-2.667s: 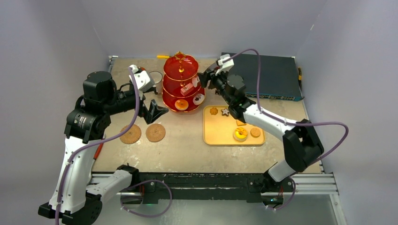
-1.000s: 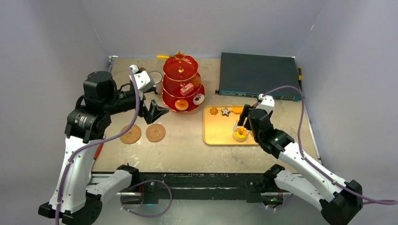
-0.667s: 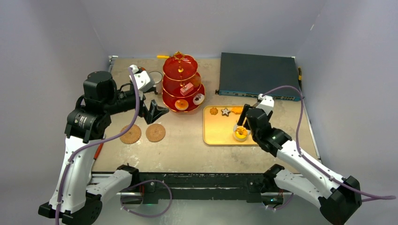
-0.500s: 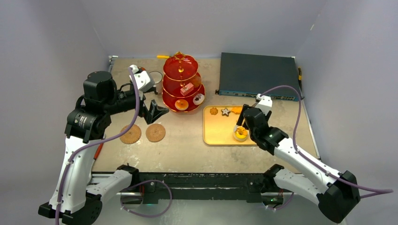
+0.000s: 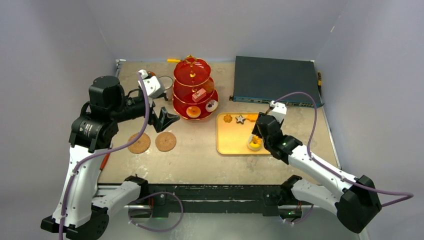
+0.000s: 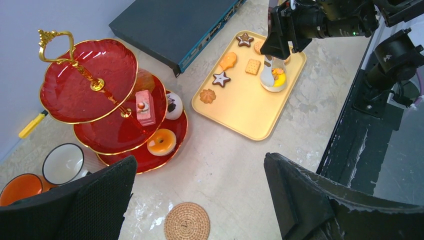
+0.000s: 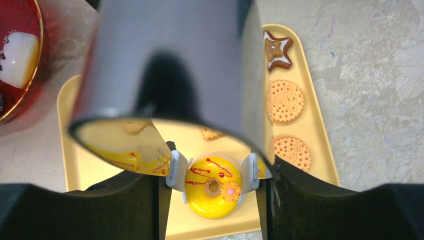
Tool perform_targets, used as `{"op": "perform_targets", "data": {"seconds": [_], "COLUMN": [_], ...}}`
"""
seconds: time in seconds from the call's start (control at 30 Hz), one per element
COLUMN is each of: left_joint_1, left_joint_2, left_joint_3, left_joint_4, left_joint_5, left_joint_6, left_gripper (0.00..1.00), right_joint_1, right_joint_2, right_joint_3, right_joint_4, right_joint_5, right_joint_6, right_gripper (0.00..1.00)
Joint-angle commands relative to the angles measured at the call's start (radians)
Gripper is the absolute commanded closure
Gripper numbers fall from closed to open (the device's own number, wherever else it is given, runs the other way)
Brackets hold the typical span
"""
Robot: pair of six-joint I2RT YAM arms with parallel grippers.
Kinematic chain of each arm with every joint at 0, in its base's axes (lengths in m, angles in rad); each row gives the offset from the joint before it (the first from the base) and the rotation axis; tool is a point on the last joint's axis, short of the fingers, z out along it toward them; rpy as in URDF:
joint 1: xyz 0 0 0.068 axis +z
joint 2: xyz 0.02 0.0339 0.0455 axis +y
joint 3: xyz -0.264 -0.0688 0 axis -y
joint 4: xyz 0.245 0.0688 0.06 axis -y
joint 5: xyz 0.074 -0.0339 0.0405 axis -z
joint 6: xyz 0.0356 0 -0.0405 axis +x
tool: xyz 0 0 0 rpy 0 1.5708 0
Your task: Serve the afternoon tea
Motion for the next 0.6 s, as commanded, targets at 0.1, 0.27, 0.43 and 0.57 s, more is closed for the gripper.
{"op": "perform_targets", "data": {"seconds": [0.1, 0.27, 0.43, 0.57], "left_joint_1": [-0.003, -0.002, -0.003, -0.003], "left_joint_2": [-0.006, 0.0, 0.007, 0.01], "left_joint_3": [0.008, 0.002, 0.014, -0.003], "left_joint_4": [0.026, 0.043, 0.047, 0.069], "left_joint_5": [0.014, 0.012, -0.005, -0.038], "left_joint_6": [0.016, 0.001, -0.008, -0.02], "left_gripper": [0.01, 0.01, 0.01, 0.01], "right_joint_1": [0.034, 0.057, 0.075, 0.072], "right_joint_2": [-0.078, -0.063, 0.072, 0.237], "right_joint_3": [0.032, 0.079, 0.113, 0.161], "right_joint_4": [0.113, 0.334, 0.6, 0.762], "right_joint_5": [0.01, -0.028, -0.056, -0.069], "right_joint_6": [-0.062, -0.17, -0.254, -0.301], "right_gripper": [0.55, 0.56, 0.55, 0.53]}}
